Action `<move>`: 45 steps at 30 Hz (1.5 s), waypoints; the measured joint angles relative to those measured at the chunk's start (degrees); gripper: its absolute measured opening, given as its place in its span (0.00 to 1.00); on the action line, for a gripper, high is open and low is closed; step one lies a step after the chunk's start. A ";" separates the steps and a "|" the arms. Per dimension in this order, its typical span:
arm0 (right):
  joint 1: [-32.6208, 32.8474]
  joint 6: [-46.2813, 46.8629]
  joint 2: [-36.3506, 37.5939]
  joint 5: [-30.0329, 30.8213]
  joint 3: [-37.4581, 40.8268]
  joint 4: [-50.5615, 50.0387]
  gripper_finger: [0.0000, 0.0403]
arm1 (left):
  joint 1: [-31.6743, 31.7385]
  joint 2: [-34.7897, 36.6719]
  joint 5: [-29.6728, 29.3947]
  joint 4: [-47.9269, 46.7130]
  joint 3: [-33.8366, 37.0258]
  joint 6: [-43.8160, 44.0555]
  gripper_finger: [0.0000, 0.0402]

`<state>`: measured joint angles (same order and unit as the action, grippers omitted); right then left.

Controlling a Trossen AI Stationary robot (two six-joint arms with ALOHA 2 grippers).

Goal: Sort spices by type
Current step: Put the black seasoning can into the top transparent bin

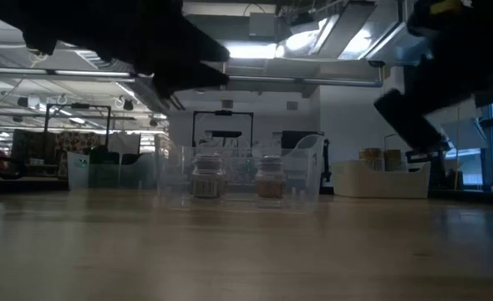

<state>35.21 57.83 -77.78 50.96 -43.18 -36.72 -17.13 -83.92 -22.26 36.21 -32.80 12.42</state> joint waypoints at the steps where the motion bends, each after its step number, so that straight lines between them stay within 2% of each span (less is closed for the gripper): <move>1: -0.47 -0.67 -0.01 2.80 0.01 0.01 0.65 | 0.19 0.59 0.00 -0.13 0.00 -0.87 0.59; 6: -2.66 -1.63 -0.60 13.42 3.79 6.48 0.66 | 1.82 2.64 0.00 0.02 0.00 -4.39 0.59; 14: -8.17 -7.27 -4.44 21.07 15.21 33.16 0.66 | 4.83 2.90 0.01 0.45 0.00 -8.43 0.59; 18: -11.38 -9.20 -7.89 19.65 17.93 42.37 0.66 | 6.08 2.90 0.02 0.51 0.00 -8.59 0.59; 26: -15.00 -11.44 -15.09 13.09 18.12 52.80 0.67 | 7.11 2.90 0.04 0.45 0.00 -8.65 0.59; 32: -15.02 -11.83 -16.13 12.41 17.97 53.86 0.68 | 7.11 2.90 0.08 0.41 0.00 -8.46 0.59; 45: -14.77 -14.00 -15.83 11.61 17.94 53.64 0.85 | 7.04 2.90 0.15 0.40 0.00 -6.53 0.59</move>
<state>20.44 43.83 -93.61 62.57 -25.23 16.92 -10.09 -81.01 -22.11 36.61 -32.80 5.89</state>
